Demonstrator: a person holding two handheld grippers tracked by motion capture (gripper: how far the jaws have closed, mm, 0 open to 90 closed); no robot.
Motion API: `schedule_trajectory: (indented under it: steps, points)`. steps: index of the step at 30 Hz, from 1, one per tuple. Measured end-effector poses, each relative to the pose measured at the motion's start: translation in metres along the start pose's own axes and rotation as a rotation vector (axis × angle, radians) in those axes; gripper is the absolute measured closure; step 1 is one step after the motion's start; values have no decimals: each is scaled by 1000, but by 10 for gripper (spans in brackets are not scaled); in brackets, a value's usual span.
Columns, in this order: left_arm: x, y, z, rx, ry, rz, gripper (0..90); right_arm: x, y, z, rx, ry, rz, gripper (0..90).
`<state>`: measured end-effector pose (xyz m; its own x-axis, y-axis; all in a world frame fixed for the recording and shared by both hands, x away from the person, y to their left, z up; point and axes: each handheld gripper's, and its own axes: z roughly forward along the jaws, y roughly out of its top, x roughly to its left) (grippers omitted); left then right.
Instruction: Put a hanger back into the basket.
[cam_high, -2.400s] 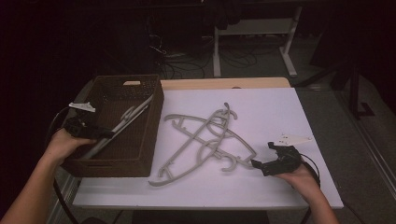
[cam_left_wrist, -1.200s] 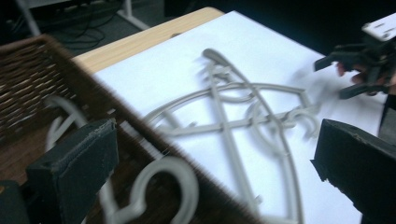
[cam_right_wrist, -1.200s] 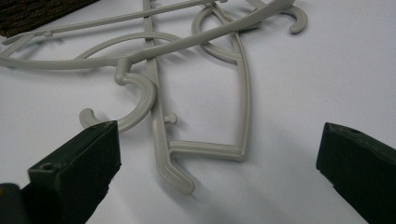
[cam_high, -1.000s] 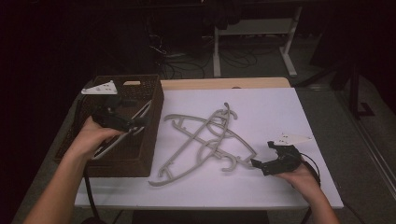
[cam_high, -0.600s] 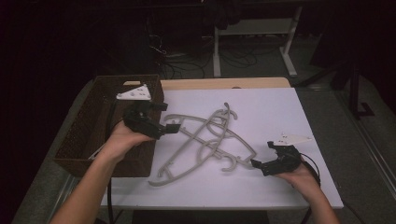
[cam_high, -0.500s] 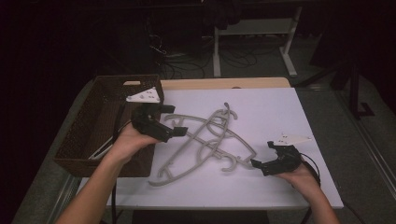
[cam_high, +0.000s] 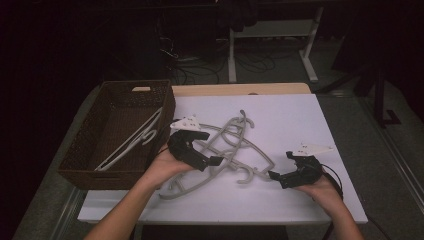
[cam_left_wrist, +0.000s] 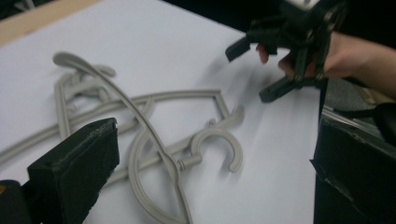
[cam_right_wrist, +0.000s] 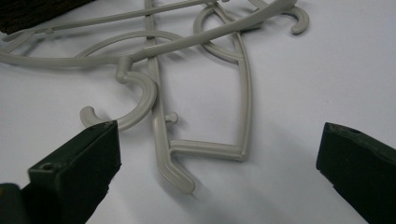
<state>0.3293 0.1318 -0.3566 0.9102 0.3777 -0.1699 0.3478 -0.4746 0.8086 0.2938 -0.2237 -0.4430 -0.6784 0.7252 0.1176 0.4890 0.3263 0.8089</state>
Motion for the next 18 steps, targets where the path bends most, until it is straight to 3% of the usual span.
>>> schedule_trajectory:
  steps: [10, 18]
  points:
    - [1, -37, 21, 79, 42, -14, 71, 0, 0, 1, 3, 0, -4, 0]
    - [7, -62, 31, 137, 72, -49, 214, 1, 0, 0, 4, -4, -8, 0]
